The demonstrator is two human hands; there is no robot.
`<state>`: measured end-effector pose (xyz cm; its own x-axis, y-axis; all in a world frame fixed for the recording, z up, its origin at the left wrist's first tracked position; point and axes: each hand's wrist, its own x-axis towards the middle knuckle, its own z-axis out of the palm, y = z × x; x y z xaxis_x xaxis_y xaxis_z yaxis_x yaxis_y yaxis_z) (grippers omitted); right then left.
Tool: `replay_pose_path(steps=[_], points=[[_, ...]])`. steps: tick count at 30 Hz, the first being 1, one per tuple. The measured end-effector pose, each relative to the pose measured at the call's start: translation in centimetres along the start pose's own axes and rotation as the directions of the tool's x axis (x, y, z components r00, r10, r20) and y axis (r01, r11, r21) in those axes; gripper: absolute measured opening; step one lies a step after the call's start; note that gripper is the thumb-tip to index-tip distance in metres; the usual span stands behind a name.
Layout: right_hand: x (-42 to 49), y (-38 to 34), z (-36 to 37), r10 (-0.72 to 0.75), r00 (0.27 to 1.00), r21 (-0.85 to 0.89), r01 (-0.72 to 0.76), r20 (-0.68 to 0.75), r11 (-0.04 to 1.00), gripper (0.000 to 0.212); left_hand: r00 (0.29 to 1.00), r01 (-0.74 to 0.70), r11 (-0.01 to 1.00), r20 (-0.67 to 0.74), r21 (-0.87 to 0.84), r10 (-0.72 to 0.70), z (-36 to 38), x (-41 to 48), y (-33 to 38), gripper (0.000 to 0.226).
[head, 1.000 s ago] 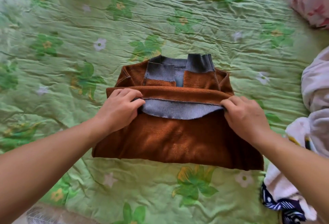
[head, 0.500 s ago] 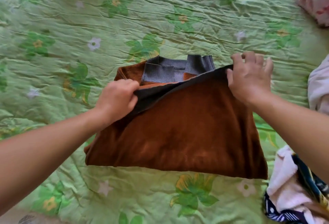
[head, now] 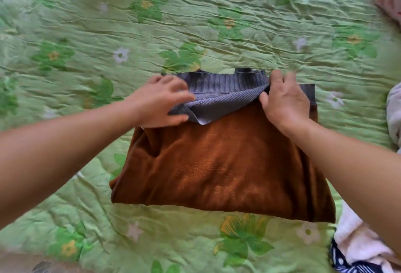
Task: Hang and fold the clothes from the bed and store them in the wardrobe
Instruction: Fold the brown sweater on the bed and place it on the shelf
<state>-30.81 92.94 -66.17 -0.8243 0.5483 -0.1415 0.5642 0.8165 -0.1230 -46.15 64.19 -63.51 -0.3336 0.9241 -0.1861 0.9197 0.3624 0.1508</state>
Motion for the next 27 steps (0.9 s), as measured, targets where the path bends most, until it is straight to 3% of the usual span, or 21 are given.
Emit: replay_pose_path(steps=[2,6,7,9,11,12,13,14,16,18,21,25,27], points=[[-0.8,0.8,0.7,0.019,0.998,0.134,-0.026,0.052,0.991,0.028,0.997,0.028,0.996,0.064,0.082,-0.033,1.7,-2.1,-0.6,0.050],[-1.4,2.1,1.0,-0.035,0.997,0.274,0.013,0.074,0.962,0.022,0.988,0.137,0.989,-0.060,-0.060,-0.141,1.5,-0.7,-3.5,0.025],[-0.9,2.1,0.9,-0.029,0.998,0.285,0.012,0.056,0.959,0.021,0.970,0.210,0.970,-0.097,-0.124,-0.222,1.0,0.2,-4.3,0.023],[0.0,1.9,0.6,-0.009,0.999,0.295,-0.001,0.032,0.956,0.027,0.854,0.460,0.848,-0.131,-0.262,-0.504,0.3,1.9,-6.0,0.023],[0.4,1.4,0.2,-0.034,0.998,0.347,0.013,0.055,0.938,0.030,0.638,0.708,0.617,-0.064,-0.343,-0.767,0.4,2.7,-6.7,0.027],[0.2,1.0,0.2,-0.081,0.993,0.349,0.048,0.080,0.936,0.033,0.550,0.768,0.516,-0.020,-0.379,-0.835,0.6,2.5,-6.2,0.036],[-0.2,0.7,0.3,-0.136,0.984,0.296,0.097,0.112,0.950,0.040,0.523,0.778,0.490,-0.027,-0.392,-0.852,0.6,1.9,-5.1,0.043],[-0.8,0.4,0.5,-0.177,0.976,0.199,0.150,0.129,0.969,0.050,0.560,0.747,0.547,-0.087,-0.378,-0.824,0.8,1.2,-3.6,0.049],[-2.7,-0.1,1.4,-0.252,0.960,0.004,0.253,0.120,0.967,0.064,0.736,0.599,0.746,-0.167,-0.291,-0.656,2.4,-0.7,-0.3,0.059],[-4.4,-0.1,2.9,-0.300,0.927,-0.086,0.325,0.224,0.942,0.074,0.859,0.502,0.851,-0.027,-0.156,-0.511,5.0,-2.9,2.3,0.069],[-5.0,0.4,5.5,-0.262,0.866,-0.073,0.322,0.426,0.944,0.082,0.833,0.536,0.843,0.190,-0.046,-0.520,8.5,-4.4,2.4,0.077],[-4.0,-0.2,5.4,-0.194,0.842,-0.119,0.289,0.504,0.950,0.084,0.798,0.603,0.784,0.104,-0.147,-0.594,8.9,-4.3,2.6,0.086],[-4.4,-1.3,4.3,-0.199,0.870,-0.162,0.298,0.450,0.941,0.083,0.681,0.700,0.644,0.017,-0.310,-0.732,8.5,-6.3,4.1,0.091]])
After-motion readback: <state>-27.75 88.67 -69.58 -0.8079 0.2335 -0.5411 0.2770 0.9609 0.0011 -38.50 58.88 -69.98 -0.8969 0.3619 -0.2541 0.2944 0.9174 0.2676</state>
